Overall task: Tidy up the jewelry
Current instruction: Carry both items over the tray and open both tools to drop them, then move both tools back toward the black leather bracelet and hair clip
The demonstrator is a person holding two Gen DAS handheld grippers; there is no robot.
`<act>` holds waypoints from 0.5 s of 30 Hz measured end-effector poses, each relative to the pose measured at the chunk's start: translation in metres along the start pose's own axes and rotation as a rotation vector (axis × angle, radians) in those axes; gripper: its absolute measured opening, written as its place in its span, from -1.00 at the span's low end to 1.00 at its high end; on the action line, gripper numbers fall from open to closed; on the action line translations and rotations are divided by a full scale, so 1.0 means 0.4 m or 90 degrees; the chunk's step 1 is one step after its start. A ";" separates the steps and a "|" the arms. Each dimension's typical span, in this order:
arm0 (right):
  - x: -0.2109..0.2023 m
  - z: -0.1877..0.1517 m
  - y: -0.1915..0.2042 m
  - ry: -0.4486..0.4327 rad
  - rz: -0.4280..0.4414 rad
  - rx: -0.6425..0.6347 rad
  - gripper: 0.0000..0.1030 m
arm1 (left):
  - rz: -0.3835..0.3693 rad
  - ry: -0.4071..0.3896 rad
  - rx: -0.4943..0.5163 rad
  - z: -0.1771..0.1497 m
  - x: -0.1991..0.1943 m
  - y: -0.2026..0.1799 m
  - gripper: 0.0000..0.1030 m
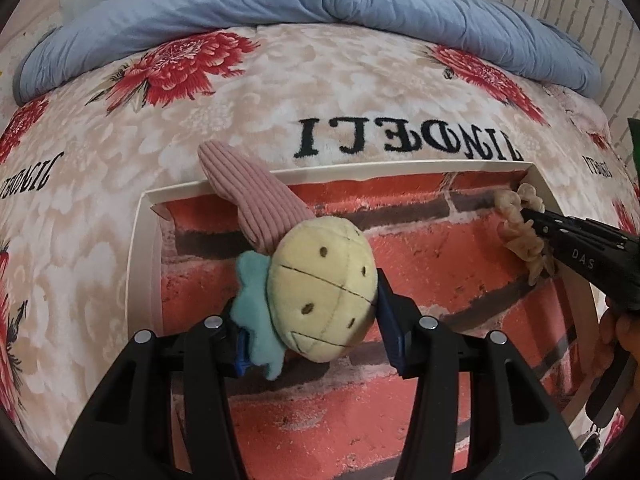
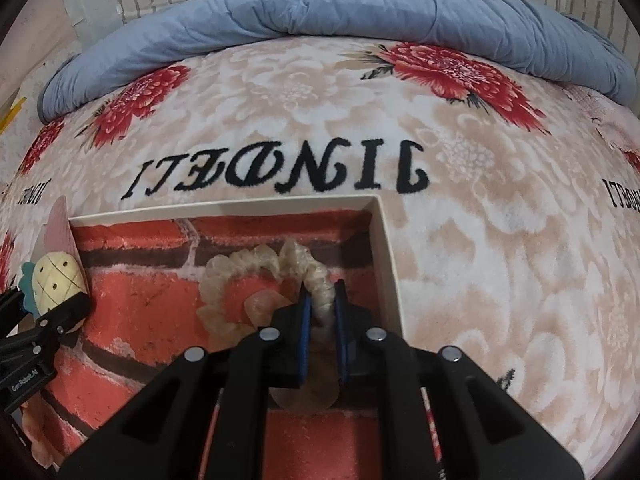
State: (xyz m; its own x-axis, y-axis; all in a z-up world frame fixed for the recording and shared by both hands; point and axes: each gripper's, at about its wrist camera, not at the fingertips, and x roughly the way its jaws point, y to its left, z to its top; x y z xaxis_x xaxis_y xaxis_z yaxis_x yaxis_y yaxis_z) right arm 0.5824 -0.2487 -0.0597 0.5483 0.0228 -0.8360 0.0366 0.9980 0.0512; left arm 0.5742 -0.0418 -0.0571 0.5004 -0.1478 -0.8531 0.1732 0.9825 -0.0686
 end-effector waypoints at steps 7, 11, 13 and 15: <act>-0.094 -0.025 0.007 -0.047 0.032 -0.011 0.03 | 0.022 -0.029 0.012 -0.009 -0.060 0.005 0.27; -0.175 -0.051 0.001 -0.085 0.035 -0.008 0.34 | 0.032 -0.095 0.030 -0.038 -0.172 0.009 0.64; -0.221 -0.075 -0.008 -0.109 0.030 -0.003 0.54 | 0.041 -0.134 0.031 -0.062 -0.232 0.013 0.77; -0.251 -0.101 -0.017 -0.122 0.020 0.002 0.60 | 0.031 -0.154 0.032 -0.087 -0.284 0.021 0.78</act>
State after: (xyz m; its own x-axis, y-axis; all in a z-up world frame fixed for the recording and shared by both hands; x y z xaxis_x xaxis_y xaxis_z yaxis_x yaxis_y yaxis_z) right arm 0.4933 -0.2553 0.0019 0.6979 0.0413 -0.7150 0.0201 0.9968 0.0772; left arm 0.4893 -0.0127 0.0211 0.6971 -0.1292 -0.7052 0.1831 0.9831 0.0008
